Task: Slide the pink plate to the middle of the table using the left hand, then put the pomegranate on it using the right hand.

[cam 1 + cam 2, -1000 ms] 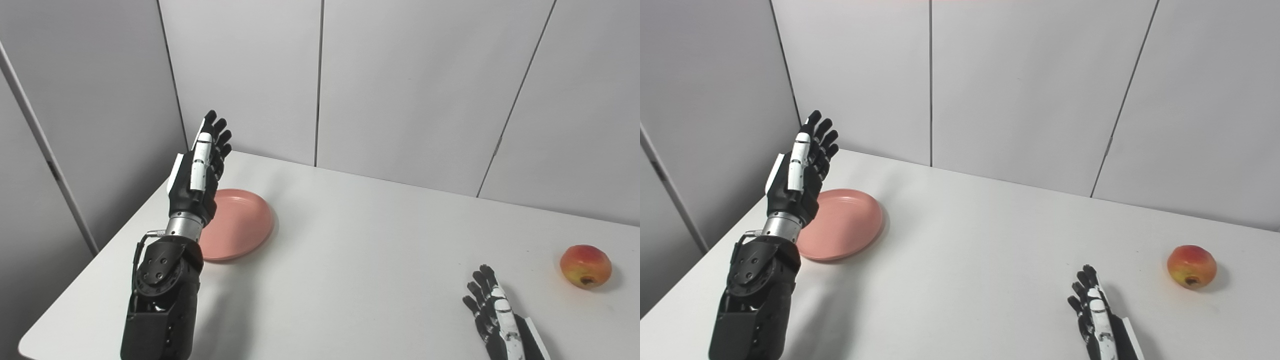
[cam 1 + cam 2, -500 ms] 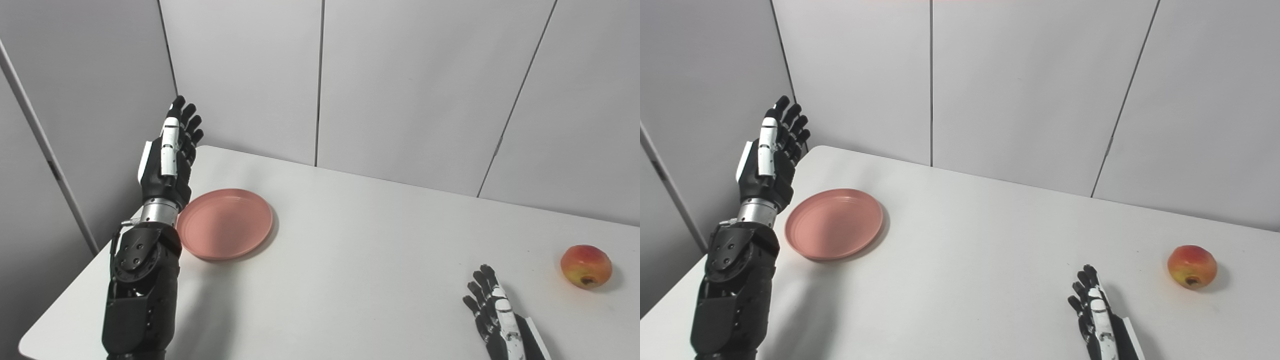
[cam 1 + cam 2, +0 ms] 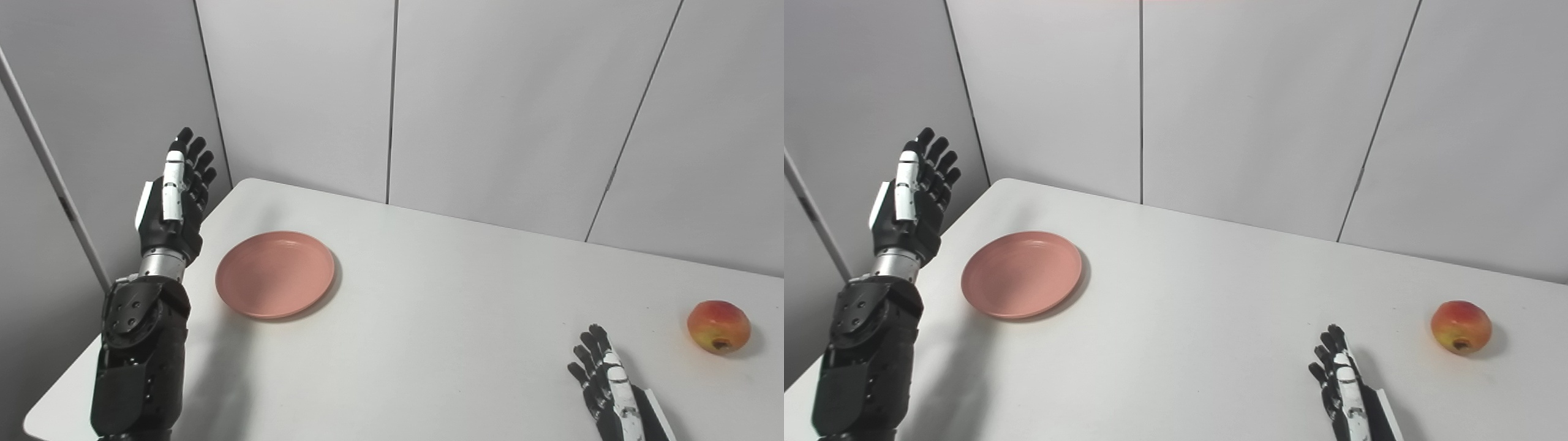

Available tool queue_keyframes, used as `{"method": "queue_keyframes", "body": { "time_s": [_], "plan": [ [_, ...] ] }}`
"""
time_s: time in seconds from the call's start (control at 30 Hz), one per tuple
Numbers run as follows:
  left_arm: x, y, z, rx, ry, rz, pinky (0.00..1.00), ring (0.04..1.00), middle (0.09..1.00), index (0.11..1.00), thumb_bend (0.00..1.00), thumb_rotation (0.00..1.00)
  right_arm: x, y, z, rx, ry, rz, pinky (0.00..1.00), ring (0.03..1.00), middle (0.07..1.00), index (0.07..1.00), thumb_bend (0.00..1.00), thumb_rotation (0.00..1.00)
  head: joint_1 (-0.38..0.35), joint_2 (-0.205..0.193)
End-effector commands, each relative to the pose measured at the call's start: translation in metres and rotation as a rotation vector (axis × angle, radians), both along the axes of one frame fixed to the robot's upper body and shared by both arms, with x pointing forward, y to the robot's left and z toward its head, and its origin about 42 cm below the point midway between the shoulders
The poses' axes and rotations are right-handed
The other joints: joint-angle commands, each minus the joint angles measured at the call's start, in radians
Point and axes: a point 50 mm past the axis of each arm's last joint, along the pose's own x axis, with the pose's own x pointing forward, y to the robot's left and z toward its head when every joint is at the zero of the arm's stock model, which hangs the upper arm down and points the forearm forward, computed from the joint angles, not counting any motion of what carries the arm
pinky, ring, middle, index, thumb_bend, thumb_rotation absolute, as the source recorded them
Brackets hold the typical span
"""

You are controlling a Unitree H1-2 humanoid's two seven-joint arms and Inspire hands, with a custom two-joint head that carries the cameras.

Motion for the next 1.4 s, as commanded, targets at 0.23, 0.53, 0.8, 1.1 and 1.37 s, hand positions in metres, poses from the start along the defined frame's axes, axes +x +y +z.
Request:
{"method": "queue_keyframes", "body": {
  "time_s": [0.23, 0.53, 0.8, 1.1, 1.37],
  "plan": [
    [-0.003, 0.020, 0.014, -0.006, -0.042, 0.019, 1.00, 1.000, 0.998, 0.984, 0.38, 1.00, 0.005, -0.002, 0.009, -0.012, -0.043, -0.004, 1.00, 1.000, 1.000, 1.000, 0.09, 1.00, 0.011, 0.003],
    [-0.003, 0.026, 0.001, -0.024, -0.003, 0.013, 1.00, 0.997, 0.993, 0.977, 0.36, 1.00, 0.005, -0.004, 0.009, -0.013, -0.053, -0.011, 1.00, 1.000, 1.000, 1.000, 0.08, 1.00, 0.016, 0.010],
    [0.000, 0.031, -0.018, -0.073, 0.026, 0.026, 1.00, 0.986, 0.985, 0.982, 0.34, 1.00, 0.004, -0.006, 0.010, -0.018, -0.055, -0.009, 1.00, 1.000, 1.000, 1.000, 0.09, 1.00, 0.022, 0.016],
    [0.005, 0.041, -0.040, -0.104, 0.087, 0.030, 0.95, 0.938, 0.936, 0.936, 0.38, 1.00, 0.004, -0.007, 0.011, 0.001, -0.037, -0.014, 1.00, 1.000, 1.000, 1.000, 0.08, 1.00, 0.026, 0.022],
    [0.007, 0.045, -0.053, -0.127, 0.111, 0.042, 0.93, 0.925, 0.923, 0.912, 0.39, 1.00, 0.004, -0.010, 0.015, -0.005, -0.028, -0.008, 1.00, 1.000, 1.000, 1.000, 0.09, 1.00, 0.036, 0.029]
  ]
}}
